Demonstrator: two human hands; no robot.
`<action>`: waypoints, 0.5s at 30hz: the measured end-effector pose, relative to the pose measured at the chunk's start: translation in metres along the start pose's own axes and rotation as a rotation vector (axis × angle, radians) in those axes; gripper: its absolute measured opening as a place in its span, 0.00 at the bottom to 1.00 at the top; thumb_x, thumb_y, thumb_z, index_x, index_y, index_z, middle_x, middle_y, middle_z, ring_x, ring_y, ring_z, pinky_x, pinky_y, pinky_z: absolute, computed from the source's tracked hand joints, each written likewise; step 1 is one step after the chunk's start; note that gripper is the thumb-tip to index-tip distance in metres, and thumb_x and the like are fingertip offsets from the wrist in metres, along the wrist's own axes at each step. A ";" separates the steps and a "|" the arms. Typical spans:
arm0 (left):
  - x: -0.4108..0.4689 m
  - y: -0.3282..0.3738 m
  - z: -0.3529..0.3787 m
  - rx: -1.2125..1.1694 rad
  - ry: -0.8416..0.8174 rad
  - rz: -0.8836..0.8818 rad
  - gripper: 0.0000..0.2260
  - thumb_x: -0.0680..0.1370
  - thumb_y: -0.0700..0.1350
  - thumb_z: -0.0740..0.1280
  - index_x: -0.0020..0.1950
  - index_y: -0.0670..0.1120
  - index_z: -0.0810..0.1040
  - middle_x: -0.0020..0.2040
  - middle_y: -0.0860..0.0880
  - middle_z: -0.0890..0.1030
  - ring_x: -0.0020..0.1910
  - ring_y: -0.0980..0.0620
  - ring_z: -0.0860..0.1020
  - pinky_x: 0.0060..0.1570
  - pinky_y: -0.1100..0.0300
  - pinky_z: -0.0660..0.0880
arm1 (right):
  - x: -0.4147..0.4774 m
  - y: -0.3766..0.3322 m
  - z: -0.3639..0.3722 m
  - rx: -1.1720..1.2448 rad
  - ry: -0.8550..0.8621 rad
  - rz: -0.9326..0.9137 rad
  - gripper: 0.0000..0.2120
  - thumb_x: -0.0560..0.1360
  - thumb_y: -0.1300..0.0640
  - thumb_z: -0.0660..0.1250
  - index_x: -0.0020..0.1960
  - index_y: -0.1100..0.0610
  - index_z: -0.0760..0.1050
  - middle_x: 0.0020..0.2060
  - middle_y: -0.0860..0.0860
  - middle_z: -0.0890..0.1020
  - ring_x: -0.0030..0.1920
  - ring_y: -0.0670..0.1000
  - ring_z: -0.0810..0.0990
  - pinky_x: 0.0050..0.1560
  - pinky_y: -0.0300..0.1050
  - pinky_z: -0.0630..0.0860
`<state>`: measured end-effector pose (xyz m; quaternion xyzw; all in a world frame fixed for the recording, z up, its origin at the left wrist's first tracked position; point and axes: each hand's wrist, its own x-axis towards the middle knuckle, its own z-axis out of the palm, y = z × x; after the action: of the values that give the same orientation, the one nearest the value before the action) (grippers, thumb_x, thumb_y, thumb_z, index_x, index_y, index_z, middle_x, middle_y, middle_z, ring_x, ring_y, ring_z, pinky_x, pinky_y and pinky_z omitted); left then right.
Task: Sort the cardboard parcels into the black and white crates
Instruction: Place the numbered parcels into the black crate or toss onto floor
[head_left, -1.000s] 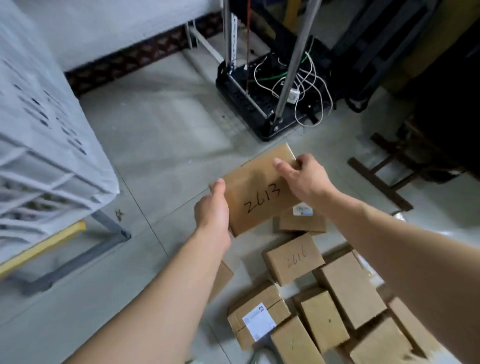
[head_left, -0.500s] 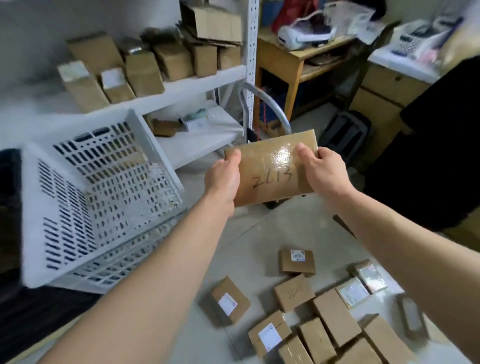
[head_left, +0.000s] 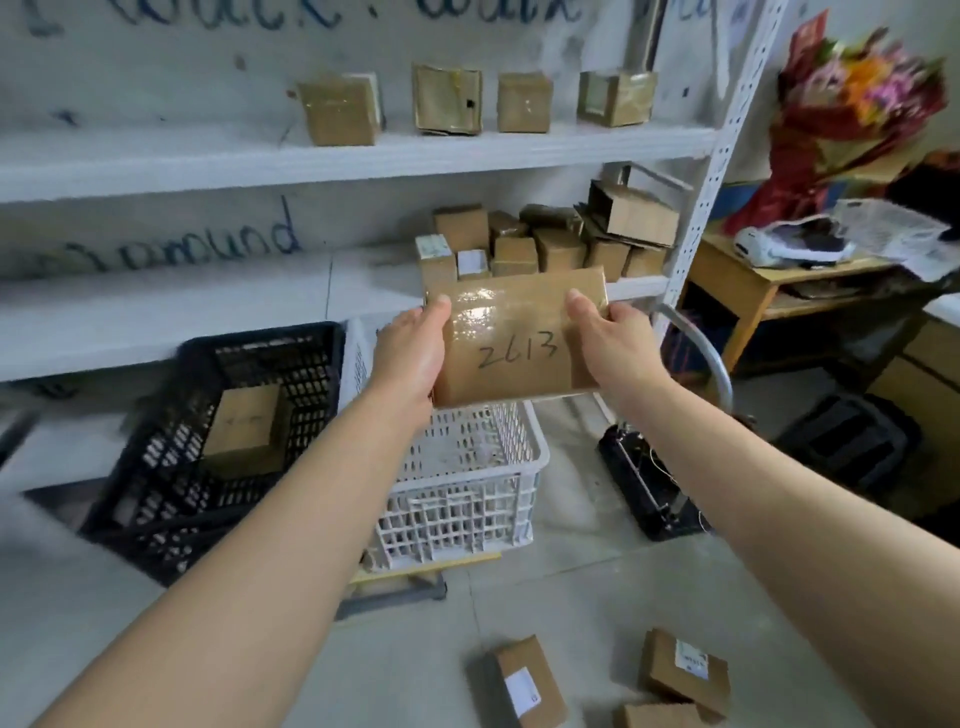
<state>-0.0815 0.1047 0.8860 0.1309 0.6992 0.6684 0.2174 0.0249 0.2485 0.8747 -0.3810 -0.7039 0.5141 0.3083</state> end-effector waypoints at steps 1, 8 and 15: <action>-0.003 0.003 -0.016 -0.017 0.049 0.003 0.08 0.80 0.54 0.61 0.47 0.53 0.77 0.43 0.55 0.80 0.41 0.57 0.78 0.30 0.62 0.75 | -0.002 -0.008 0.014 0.000 -0.047 -0.023 0.20 0.76 0.40 0.60 0.53 0.57 0.74 0.40 0.48 0.79 0.39 0.46 0.78 0.29 0.37 0.68; -0.005 0.005 -0.125 -0.136 0.332 -0.034 0.08 0.79 0.54 0.63 0.41 0.54 0.74 0.43 0.56 0.78 0.43 0.54 0.77 0.42 0.56 0.75 | -0.015 -0.044 0.130 -0.016 -0.311 -0.125 0.16 0.77 0.41 0.60 0.42 0.53 0.72 0.36 0.48 0.78 0.36 0.47 0.76 0.30 0.39 0.70; 0.047 -0.020 -0.223 -0.200 0.482 -0.123 0.08 0.79 0.54 0.63 0.42 0.53 0.75 0.41 0.55 0.79 0.38 0.56 0.76 0.33 0.60 0.71 | 0.001 -0.053 0.263 -0.056 -0.487 -0.121 0.20 0.77 0.40 0.59 0.53 0.57 0.73 0.42 0.49 0.78 0.42 0.49 0.78 0.35 0.40 0.71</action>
<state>-0.2272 -0.0702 0.8630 -0.0967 0.6678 0.7317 0.0967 -0.2045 0.1112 0.8516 -0.2115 -0.7930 0.5515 0.1491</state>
